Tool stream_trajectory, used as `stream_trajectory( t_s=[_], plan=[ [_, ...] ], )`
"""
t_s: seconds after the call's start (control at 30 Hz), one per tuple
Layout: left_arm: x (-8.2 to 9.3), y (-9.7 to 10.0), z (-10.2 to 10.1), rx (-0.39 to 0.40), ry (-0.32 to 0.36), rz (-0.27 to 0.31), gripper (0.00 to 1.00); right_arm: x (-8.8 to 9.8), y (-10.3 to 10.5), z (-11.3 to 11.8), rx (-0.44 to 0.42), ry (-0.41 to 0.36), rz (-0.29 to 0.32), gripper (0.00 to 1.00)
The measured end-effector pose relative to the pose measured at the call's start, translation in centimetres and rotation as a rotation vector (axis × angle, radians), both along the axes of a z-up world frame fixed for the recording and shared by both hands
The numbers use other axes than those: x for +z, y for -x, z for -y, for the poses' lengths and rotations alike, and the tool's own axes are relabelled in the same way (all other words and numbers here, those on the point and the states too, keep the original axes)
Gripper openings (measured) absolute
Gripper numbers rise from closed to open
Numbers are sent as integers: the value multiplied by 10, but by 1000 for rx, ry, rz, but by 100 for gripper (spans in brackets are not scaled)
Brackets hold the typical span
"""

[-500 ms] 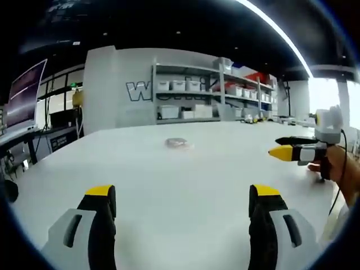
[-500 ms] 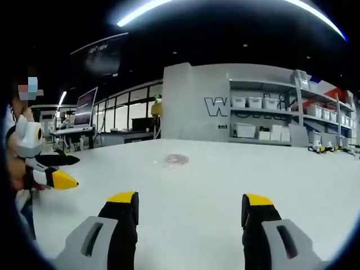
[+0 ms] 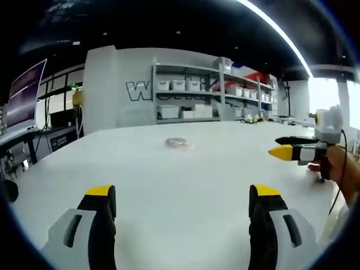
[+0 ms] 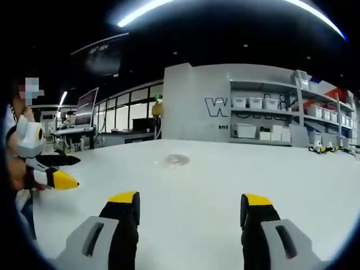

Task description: Open the resealable bag by pulling the two sides of the seal apart until the entire bag opening is separated and visibly accessible.

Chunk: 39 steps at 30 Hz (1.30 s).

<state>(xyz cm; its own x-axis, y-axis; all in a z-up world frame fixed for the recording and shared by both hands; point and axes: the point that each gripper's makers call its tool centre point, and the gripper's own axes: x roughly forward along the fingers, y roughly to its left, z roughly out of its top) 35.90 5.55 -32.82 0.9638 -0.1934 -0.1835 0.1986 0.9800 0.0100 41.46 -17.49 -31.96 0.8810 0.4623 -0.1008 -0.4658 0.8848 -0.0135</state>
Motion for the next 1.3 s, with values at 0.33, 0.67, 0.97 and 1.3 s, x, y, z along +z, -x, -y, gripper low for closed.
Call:
stream_trajectory(
  t_s=[0.33, 0.67, 0.97, 1.3],
  plan=[
    [0, 0, -1, 1, 1, 1, 98, 0, 1, -1, 4, 1, -2, 73],
    [0, 1, -1, -1, 1, 1, 98, -1, 1, -3, 11, 1, -7, 71],
    [-3, -2, -3, -2, 2, -2, 97, -2, 0, -3, 12, 2, -9, 70],
    [-3, -3, -4, -1, 4, 0, 97, 0, 1, -5, 22, 4, 11, 67]
  ],
)
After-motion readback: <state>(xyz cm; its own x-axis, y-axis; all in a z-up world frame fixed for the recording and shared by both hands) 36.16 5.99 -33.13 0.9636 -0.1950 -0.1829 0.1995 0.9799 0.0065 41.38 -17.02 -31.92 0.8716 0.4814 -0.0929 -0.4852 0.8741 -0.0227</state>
